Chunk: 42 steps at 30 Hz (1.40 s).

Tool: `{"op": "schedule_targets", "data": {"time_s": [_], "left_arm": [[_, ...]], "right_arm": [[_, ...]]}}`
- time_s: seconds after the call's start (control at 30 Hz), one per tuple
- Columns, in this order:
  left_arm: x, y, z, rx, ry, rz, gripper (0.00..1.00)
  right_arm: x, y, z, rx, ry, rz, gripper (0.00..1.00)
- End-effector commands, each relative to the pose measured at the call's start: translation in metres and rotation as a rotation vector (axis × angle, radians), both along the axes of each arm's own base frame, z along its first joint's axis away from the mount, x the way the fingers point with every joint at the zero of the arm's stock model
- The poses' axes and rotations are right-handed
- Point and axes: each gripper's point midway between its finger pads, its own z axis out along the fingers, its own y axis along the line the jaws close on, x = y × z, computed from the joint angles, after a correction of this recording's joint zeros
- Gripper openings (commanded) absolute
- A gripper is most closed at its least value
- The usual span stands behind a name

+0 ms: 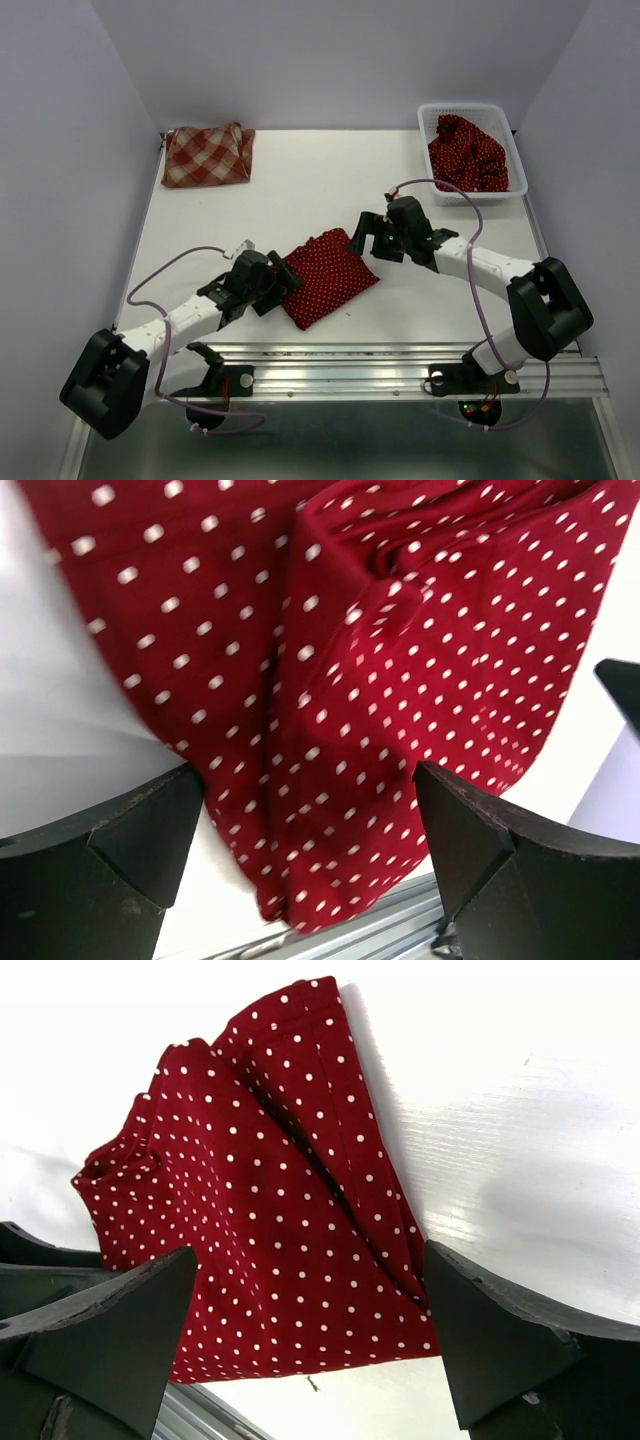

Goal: Fold and stack the skirts
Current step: Neatly place the folded skirt to the corner

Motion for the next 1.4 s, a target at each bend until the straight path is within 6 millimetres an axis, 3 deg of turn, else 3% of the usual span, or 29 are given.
{"op": "schedule_targets", "data": {"time_s": [0.0, 0.1, 0.27, 0.43, 0.47, 0.53, 0.57, 0.63, 0.73, 0.77, 0.83, 0.87, 0.9, 0.93, 1.0, 1.17, 1.37], "left_arm": [[-0.003, 0.007, -0.026, 0.05, 0.071, 0.033, 0.99], [-0.002, 0.008, -0.035, 0.078, 0.104, 0.04, 0.9], [0.003, 0.007, -0.039, 0.1, 0.125, 0.039, 0.58], [0.02, 0.01, -0.031, 0.141, 0.07, 0.053, 0.36], [0.027, 0.008, -0.025, 0.14, 0.05, 0.05, 0.2], [0.034, 0.01, -0.021, 0.174, 0.032, 0.044, 0.04], [0.046, 0.006, -0.01, 0.191, -0.008, 0.015, 0.0], [0.051, 0.011, -0.01, 0.263, 0.006, -0.01, 0.0], [0.077, 0.021, 0.008, 0.412, -0.044, -0.033, 0.0], [0.093, 0.016, 0.026, 0.426, -0.091, -0.043, 0.0], [0.102, 0.023, 0.029, 0.537, -0.097, -0.099, 0.0], [0.121, 0.027, 0.048, 0.586, -0.145, -0.062, 0.0], [0.125, 0.035, 0.046, 0.658, -0.138, -0.089, 0.0], [0.141, 0.037, 0.064, 0.698, -0.181, -0.065, 0.0], [0.154, 0.042, 0.072, 0.78, -0.198, -0.092, 0.0], [0.198, 0.055, 0.121, 0.963, -0.315, -0.142, 0.0], [0.246, 0.085, 0.164, 1.124, -0.4, -0.167, 0.0]], "right_arm": [[0.012, 0.001, 0.028, 0.005, -0.082, -0.01, 1.0], [0.011, 0.0, 0.028, 0.003, -0.087, -0.006, 1.0], [0.013, -0.003, 0.036, -0.005, -0.113, -0.011, 1.0], [0.013, -0.006, 0.041, -0.013, -0.132, -0.018, 1.0], [0.013, -0.006, 0.041, -0.015, -0.132, -0.018, 1.0], [0.013, -0.007, 0.044, -0.015, -0.143, -0.018, 1.0], [0.013, -0.008, 0.044, -0.021, -0.145, -0.021, 1.0], [0.014, -0.01, 0.047, -0.03, -0.158, -0.021, 1.0], [0.015, -0.015, 0.05, -0.059, -0.173, -0.026, 1.0], [0.017, -0.018, 0.052, -0.074, -0.18, -0.036, 1.0], [0.017, -0.023, 0.052, -0.098, -0.193, -0.037, 1.0], [0.018, -0.026, 0.053, -0.115, -0.201, -0.046, 1.0], [0.018, -0.029, 0.053, -0.132, -0.209, -0.041, 1.0], [0.019, -0.035, 0.054, -0.162, -0.214, -0.061, 1.0], [0.021, -0.041, 0.056, -0.194, -0.232, -0.067, 1.0], [0.025, -0.052, 0.06, -0.253, -0.263, -0.088, 1.0], [0.031, -0.06, 0.059, -0.304, -0.271, -0.11, 1.0]]}}
